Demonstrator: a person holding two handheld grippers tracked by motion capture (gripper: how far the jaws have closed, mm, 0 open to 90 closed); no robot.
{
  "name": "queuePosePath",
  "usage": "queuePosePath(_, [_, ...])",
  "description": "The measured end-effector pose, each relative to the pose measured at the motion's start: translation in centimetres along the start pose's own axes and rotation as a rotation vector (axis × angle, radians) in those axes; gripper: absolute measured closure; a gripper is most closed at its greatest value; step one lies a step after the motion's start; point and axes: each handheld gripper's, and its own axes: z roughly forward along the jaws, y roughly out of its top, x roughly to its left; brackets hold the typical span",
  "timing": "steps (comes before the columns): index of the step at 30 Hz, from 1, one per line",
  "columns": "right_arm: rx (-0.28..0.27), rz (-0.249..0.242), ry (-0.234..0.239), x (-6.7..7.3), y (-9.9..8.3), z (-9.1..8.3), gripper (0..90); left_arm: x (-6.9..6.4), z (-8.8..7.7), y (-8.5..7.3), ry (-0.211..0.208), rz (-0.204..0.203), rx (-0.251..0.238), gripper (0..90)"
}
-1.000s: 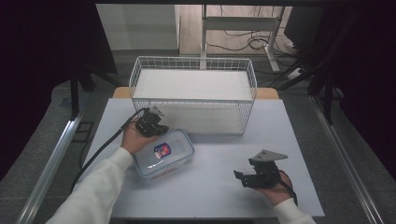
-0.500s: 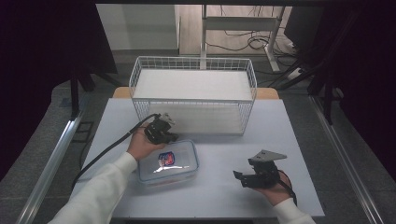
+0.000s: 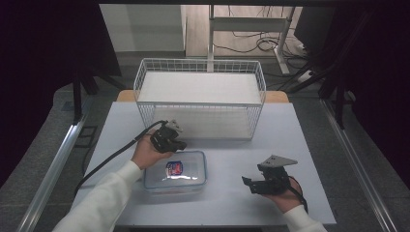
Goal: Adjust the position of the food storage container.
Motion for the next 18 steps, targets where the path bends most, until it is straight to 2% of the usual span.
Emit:
queuePosePath(3, [0.001,0.002,-0.001,0.0,-0.1,0.0,22.4,-0.1,-2.0,-0.4,0.035,-0.005,-0.037,90.0])
queuePosePath(6, [0.001,-0.002,-0.004,0.0,-0.1,-0.1,22.3,-0.1,-4.2,-1.7,0.052,-0.04,-0.074,90.0])
queuePosePath(10, [-0.005,-0.002,-0.01,0.0,0.0,-0.2,22.2,0.1,-6.8,-4.5,0.067,-0.1,-0.108,90.0])
queuePosePath(12, [-0.006,0.001,-0.015,0.0,0.0,-0.3,22.1,0.3,-8.2,-6.4,0.081,-0.147,-0.135,90.0])
queuePosePath(18, [-0.001,0.004,-0.022,0.0,0.0,-0.1,22.0,0.4,-10.1,-10.5,0.095,-0.254,-0.162,90.0])
